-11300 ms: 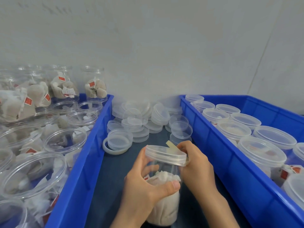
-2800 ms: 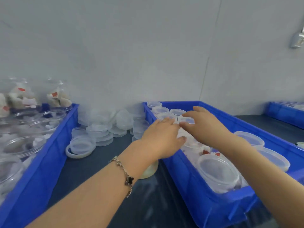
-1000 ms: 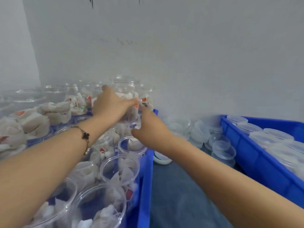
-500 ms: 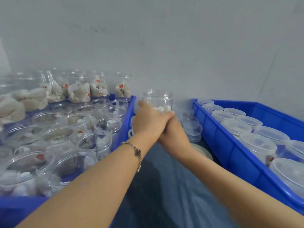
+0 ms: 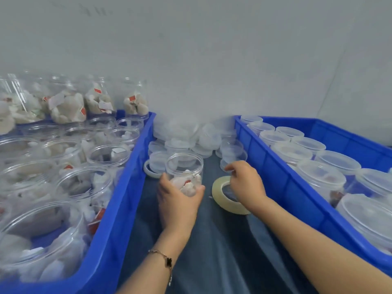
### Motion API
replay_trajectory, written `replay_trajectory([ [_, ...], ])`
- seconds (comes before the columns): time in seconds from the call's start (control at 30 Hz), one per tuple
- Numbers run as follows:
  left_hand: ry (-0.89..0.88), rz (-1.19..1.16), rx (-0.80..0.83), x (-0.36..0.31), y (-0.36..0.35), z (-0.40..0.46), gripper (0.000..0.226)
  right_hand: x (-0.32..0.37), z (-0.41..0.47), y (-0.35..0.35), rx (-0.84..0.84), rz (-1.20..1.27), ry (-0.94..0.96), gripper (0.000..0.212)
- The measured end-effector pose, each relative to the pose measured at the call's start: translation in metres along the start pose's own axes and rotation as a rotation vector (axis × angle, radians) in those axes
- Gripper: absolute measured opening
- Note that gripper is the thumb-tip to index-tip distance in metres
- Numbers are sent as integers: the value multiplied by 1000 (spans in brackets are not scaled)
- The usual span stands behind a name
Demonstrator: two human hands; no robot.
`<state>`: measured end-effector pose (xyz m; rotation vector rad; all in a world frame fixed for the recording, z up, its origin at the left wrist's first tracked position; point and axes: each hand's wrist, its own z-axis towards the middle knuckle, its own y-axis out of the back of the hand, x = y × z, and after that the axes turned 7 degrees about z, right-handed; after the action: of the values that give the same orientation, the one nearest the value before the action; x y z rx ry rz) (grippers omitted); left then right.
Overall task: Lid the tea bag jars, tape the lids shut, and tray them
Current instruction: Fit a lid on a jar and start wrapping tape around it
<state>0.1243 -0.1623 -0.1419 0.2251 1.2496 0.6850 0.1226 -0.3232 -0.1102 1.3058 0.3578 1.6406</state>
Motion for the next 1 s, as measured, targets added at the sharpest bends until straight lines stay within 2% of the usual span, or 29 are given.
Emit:
replay_trajectory([
  [0.2, -22, -125, 56, 20, -4, 10, 95, -17, 23, -21, 200, -142, -172, 30],
  [0.4, -13, -197, 28, 19, -8, 7, 92, -22, 60, -28, 180, -208, -238, 42],
  [0.53, -43, -148, -2, 20, -12, 5, 100, -23, 79, -34, 219, -295, -192, 34],
  [0.63, -47, -147, -3, 18, -13, 4, 104, -25, 87, -39, 251, -305, -255, 29],
  [0.77, -46, -160, 3, 16, -11, 5, 104, -18, 85, -33, 212, -315, -245, 27],
  [0.8, -43, -163, 9, 16, -11, 5, 103, -14, 82, -31, 148, -287, -199, 26],
  [0.87, -36, -172, 19, 16, -11, 6, 103, 0, 72, -21, -93, -102, -73, 22],
  [0.93, -18, -162, 25, 15, -10, 5, 105, 24, 57, -3, -336, 244, -43, 17],
  [1.0, -10, -162, 31, 12, -7, 3, 107, 46, 44, 19, -482, 773, -94, 15],
])
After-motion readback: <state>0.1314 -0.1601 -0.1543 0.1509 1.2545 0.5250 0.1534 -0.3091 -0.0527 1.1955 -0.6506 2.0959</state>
